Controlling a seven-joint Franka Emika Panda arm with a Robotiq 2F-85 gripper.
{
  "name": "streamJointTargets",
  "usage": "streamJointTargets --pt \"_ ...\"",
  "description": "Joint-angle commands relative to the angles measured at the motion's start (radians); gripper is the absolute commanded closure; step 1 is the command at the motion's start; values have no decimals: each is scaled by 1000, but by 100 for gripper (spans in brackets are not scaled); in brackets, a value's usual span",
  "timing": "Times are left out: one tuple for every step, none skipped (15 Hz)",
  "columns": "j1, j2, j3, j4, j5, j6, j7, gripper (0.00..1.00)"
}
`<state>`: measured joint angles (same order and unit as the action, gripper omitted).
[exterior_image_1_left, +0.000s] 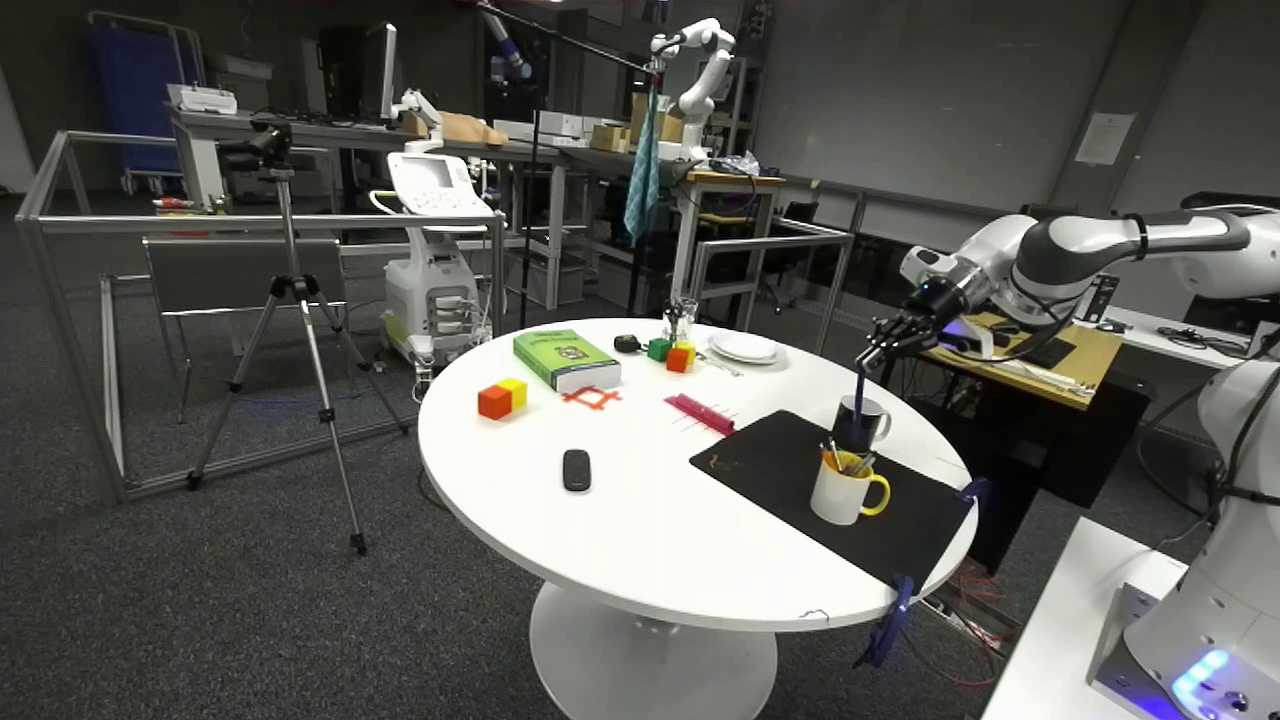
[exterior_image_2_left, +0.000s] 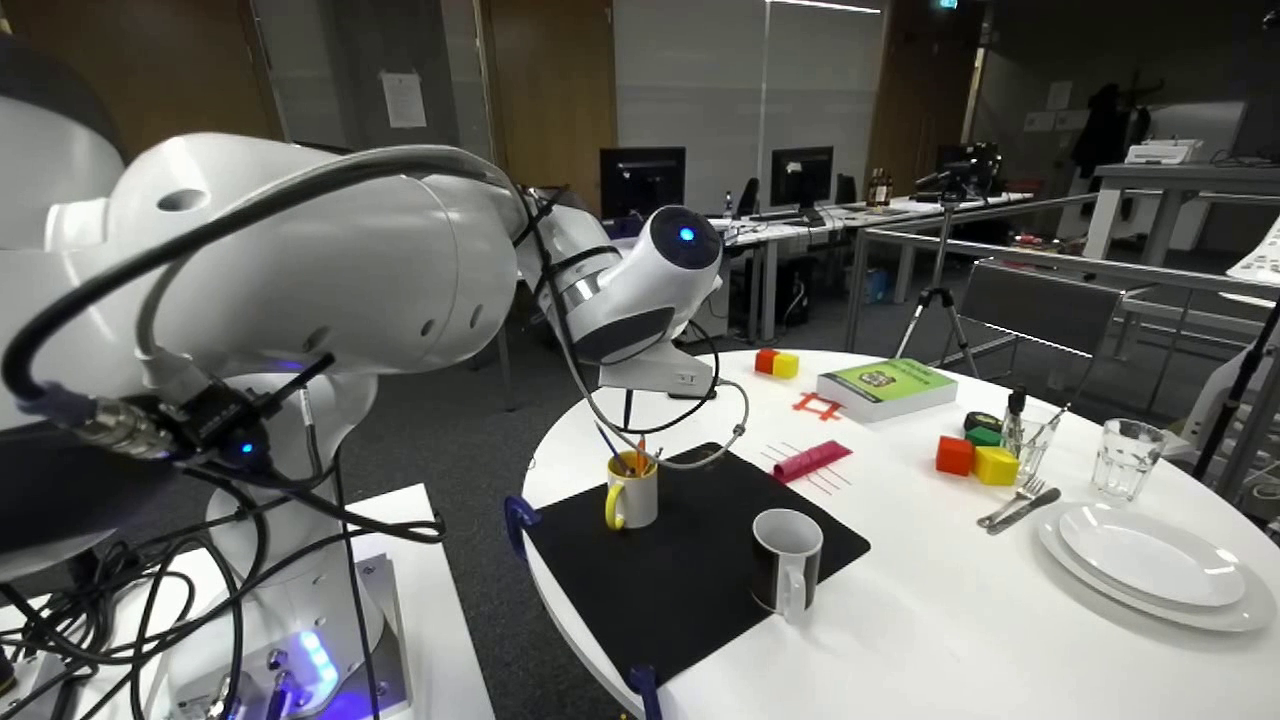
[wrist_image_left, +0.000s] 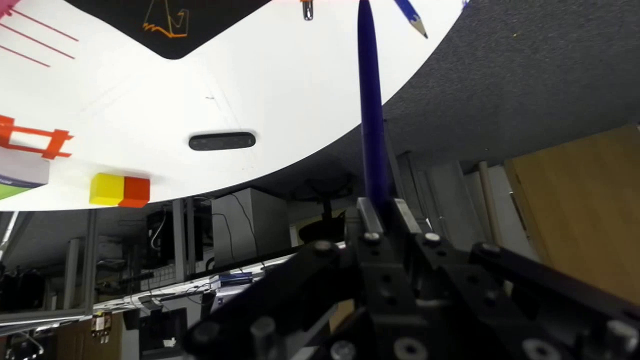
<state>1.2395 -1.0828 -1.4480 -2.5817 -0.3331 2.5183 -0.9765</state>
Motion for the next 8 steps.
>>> streamJointTargets --pt "-11 34 -3 30 59 -68 -61 97" --pt "-7 40 -11 37 60 -76 -65 97" --pt "1 49 -24 46 58 -80 -70 97" --pt "8 53 -35 55 58 -84 -75 97" --pt "17 56 -47 64 56 -85 -84 97" --pt "26 59 -61 71 54 -79 -91 97" --pt "37 61 -73 78 54 -74 -95 97" --pt "54 61 -87 89 55 -77 -99 97"
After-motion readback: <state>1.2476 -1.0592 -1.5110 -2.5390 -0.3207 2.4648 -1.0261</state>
